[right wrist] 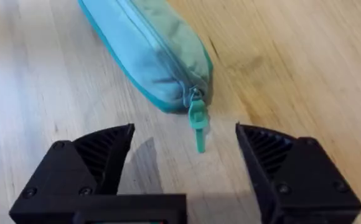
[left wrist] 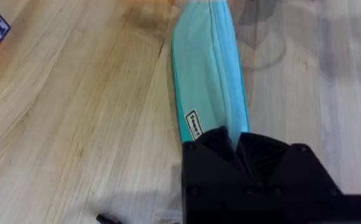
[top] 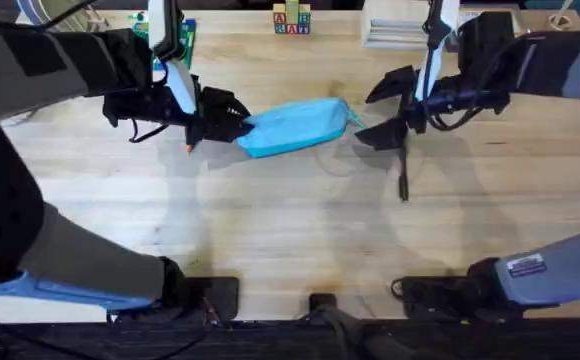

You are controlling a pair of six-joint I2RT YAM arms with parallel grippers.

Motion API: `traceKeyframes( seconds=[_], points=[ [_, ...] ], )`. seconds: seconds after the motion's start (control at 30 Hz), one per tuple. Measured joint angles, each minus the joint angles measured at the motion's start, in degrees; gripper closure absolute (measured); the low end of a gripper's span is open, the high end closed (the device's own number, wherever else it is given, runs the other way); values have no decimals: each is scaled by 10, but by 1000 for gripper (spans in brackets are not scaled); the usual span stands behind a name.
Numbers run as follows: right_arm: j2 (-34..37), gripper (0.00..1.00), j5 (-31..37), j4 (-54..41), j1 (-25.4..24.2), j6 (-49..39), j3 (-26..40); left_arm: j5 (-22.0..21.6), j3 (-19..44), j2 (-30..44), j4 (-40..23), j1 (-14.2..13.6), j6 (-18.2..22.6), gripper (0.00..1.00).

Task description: Unzip the bag, pick up the pens from the table one at a time and place them inside, then zip the bag closed.

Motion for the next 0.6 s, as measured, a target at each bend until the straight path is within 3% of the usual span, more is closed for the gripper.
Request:
traceKeyframes(
  seconds=[0.6],
  points=[
    [36, 43, 0, 38, 27, -2, 0, 0, 0, 0, 0, 0, 0, 958]
  ],
)
